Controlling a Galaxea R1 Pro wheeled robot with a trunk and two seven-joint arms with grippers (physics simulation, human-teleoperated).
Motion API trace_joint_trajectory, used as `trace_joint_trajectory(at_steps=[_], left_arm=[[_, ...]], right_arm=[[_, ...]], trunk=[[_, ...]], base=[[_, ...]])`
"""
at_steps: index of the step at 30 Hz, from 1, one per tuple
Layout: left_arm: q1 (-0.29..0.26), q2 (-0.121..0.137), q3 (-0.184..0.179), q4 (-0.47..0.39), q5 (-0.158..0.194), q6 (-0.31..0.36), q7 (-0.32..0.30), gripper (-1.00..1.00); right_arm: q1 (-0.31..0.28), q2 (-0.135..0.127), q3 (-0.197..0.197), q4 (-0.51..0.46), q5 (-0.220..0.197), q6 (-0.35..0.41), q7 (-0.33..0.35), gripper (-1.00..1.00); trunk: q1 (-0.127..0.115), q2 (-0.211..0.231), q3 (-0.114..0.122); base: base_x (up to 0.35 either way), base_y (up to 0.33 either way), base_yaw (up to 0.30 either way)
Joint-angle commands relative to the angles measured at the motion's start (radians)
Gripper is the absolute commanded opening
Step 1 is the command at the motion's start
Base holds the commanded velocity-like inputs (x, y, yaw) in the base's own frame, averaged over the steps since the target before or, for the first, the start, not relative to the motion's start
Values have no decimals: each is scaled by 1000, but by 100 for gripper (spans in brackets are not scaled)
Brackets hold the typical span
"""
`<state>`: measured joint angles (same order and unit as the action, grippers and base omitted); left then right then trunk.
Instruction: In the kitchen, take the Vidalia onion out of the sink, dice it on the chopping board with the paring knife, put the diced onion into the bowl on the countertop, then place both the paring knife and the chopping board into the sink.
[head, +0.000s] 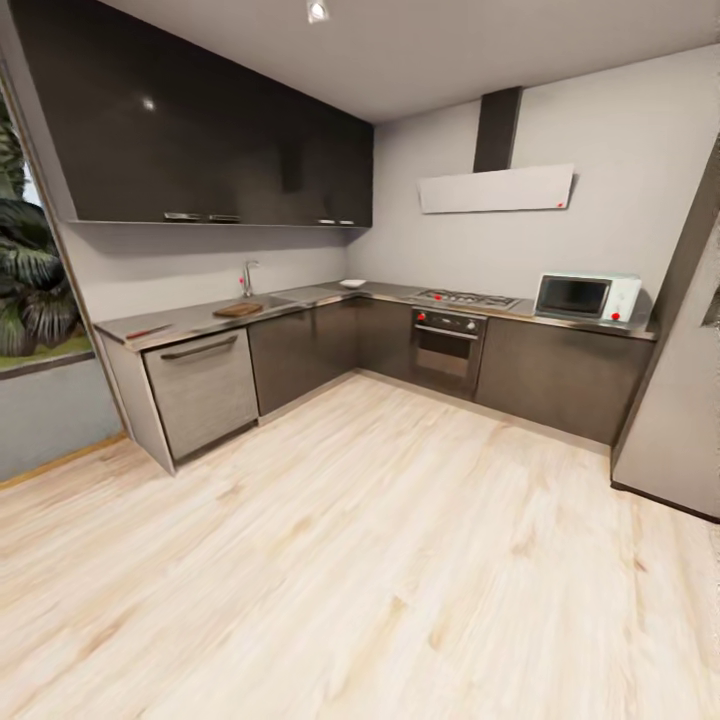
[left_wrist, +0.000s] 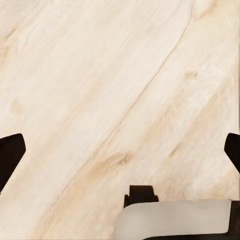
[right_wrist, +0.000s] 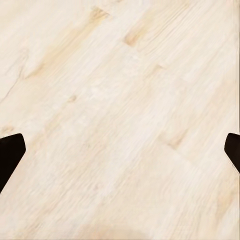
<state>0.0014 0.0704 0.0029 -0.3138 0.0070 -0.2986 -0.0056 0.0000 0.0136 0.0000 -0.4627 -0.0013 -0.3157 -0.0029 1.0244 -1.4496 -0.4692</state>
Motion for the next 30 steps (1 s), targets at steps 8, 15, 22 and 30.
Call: trace_joint_trajectory(at_steps=[8,15,22,30], left_arm=[[0,0,0,-1,1,-2,-1,100],[0,0,0,-1,1,-2,-1,100],[0,0,0,-1,1,-2,-1,100],[0,0,0,-1,1,-2,-1,100]], right_arm=[[0,0,0,-1,0,-2,0,100],[0,0,0,-1,0,-2,0,100],[0,0,0,-1,0,-2,-2,100],[0,0,0,-1,0,-2,-2,100]], trunk=[[1,0,-1],[1,0,-1],[1,0,-1],[1,0,-1]], base=[[317,-95,-113],[317,-104,-60],[317,-79,-7],[317,-10,0]])
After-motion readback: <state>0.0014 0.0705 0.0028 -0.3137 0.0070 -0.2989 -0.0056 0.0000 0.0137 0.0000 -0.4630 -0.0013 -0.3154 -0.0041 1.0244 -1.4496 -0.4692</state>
